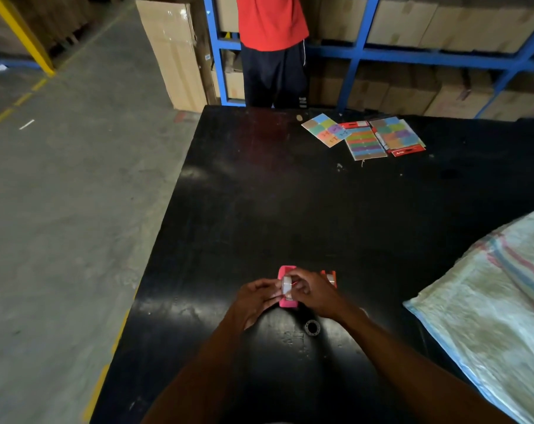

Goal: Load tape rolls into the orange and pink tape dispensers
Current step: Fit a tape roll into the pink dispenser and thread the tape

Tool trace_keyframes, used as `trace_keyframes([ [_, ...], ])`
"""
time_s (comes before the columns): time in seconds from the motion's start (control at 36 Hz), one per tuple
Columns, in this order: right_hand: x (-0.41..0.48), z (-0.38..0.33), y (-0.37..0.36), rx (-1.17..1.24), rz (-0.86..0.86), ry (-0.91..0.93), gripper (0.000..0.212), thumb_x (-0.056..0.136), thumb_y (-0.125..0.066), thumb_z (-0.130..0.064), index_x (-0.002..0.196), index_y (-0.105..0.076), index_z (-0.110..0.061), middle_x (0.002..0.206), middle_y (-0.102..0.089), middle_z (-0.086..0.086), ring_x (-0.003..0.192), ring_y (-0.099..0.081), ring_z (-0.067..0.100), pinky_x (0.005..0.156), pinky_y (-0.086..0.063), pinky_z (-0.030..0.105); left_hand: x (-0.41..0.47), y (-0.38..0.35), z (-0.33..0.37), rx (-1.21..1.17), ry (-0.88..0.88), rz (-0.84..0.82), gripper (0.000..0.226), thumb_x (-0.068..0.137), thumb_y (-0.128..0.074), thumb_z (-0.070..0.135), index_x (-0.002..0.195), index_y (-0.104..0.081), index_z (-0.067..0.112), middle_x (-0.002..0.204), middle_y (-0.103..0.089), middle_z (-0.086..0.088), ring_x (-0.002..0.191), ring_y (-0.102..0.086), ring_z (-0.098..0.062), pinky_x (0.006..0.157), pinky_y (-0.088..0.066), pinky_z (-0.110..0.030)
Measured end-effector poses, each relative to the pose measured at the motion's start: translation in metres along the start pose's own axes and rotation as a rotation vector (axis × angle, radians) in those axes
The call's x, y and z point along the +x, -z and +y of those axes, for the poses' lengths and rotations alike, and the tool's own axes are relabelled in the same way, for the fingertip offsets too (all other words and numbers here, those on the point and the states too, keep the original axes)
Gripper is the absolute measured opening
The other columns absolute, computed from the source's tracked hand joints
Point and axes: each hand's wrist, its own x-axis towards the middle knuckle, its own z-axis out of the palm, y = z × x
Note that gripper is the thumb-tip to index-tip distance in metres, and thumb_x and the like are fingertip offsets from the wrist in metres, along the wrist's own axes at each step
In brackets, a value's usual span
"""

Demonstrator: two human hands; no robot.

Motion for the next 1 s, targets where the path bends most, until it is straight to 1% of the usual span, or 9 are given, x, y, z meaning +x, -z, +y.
trace_keyframes([
  [0.17,0.006,0.005,0.003,-0.015,0.009,0.0,0.045,0.079,-0.076,-0.032,0.121,-0.06,-0.035,0.111,-0.072,-0.007,0.099,-0.069,0.006,0.089,-0.058,0.041,0.002,-0.004,0.002,-0.021,-0.002,-0.005,0.014,0.088,-0.059,-0.007,0.092,-0.07,0.0,0.089,-0.077,-0.013,0.084,-0.075,-0.022,0.074,-0.062,-0.027],
  [0.39,0.005,0.007,0.0,-0.027,0.017,-0.008,0.044,0.08,-0.075,-0.027,0.12,-0.06,-0.036,0.11,-0.072,-0.007,0.098,-0.069,0.005,0.088,-0.059,0.04,-0.001,-0.004,0.003,-0.008,0.005,-0.01,0.014,0.088,-0.059,-0.007,0.092,-0.07,0.001,0.09,-0.076,-0.013,0.083,-0.075,-0.022,0.081,-0.061,-0.03],
  [0.53,0.003,0.005,0.0,-0.019,0.005,-0.006,0.044,0.08,-0.074,-0.034,0.121,-0.058,-0.037,0.111,-0.071,-0.007,0.098,-0.069,0.006,0.087,-0.059,0.041,-0.003,-0.005,0.003,0.013,0.004,-0.009,0.014,0.087,-0.06,-0.008,0.093,-0.07,0.0,0.09,-0.076,-0.014,0.083,-0.075,-0.023,0.078,-0.062,-0.029],
  [0.64,0.0,0.005,0.0,-0.017,0.016,0.0,0.039,0.08,-0.073,-0.034,0.113,-0.058,-0.048,0.104,-0.074,-0.005,0.093,-0.071,0.008,0.084,-0.06,0.041,-0.004,-0.005,0.002,0.041,0.0,-0.009,0.014,0.087,-0.061,-0.007,0.092,-0.071,0.001,0.09,-0.077,-0.013,0.085,-0.074,-0.022,0.077,-0.062,-0.028],
  [0.69,-0.001,0.003,0.002,-0.038,0.034,0.009,0.041,0.079,-0.075,-0.033,0.112,-0.058,-0.048,0.105,-0.073,-0.006,0.094,-0.07,0.006,0.085,-0.059,0.04,-0.003,-0.005,0.001,0.051,-0.01,-0.003,0.013,0.086,-0.062,-0.006,0.094,-0.07,0.0,0.091,-0.077,-0.014,0.086,-0.074,-0.023,0.078,-0.062,-0.028],
  [0.78,0.003,0.002,0.007,-0.089,0.065,0.029,0.042,0.078,-0.074,-0.028,0.118,-0.061,-0.037,0.106,-0.072,-0.008,0.094,-0.069,0.004,0.085,-0.058,0.039,0.002,-0.007,0.005,0.126,-0.049,0.038,0.014,0.085,-0.067,-0.001,0.099,-0.071,-0.001,0.093,-0.075,-0.016,0.084,-0.073,-0.022,0.076,-0.062,-0.028],
  [0.89,0.012,0.0,0.015,-0.311,0.1,0.059,0.045,0.077,-0.073,-0.035,0.12,-0.06,-0.031,0.117,-0.06,-0.008,0.107,-0.058,0.009,0.093,-0.049,0.04,0.012,-0.009,0.014,0.338,-0.152,0.161,0.013,0.084,-0.069,0.0,0.094,-0.068,0.009,0.08,-0.067,-0.009,0.064,-0.065,-0.013,0.052,-0.055,-0.02],
  [0.94,0.014,-0.001,0.016,-0.467,0.083,0.035,0.047,0.078,-0.07,-0.043,0.123,-0.058,-0.034,0.12,-0.051,-0.006,0.112,-0.049,0.014,0.091,-0.039,0.036,0.02,-0.006,0.015,0.483,-0.172,0.175,0.026,0.081,-0.072,-0.001,0.1,-0.065,0.014,0.082,-0.062,-0.005,0.068,-0.063,-0.015,0.053,-0.055,-0.023],
  [1.0,0.015,-0.001,0.014,-0.551,0.093,0.007,0.047,0.08,-0.067,-0.047,0.124,-0.058,-0.034,0.121,-0.047,-0.004,0.113,-0.047,0.017,0.085,-0.031,0.034,0.026,-0.001,0.012,0.608,-0.153,0.167,0.041,0.077,-0.075,-0.002,0.11,-0.063,0.019,0.094,-0.059,-0.008,0.079,-0.062,-0.022,0.062,-0.057,-0.031],
])
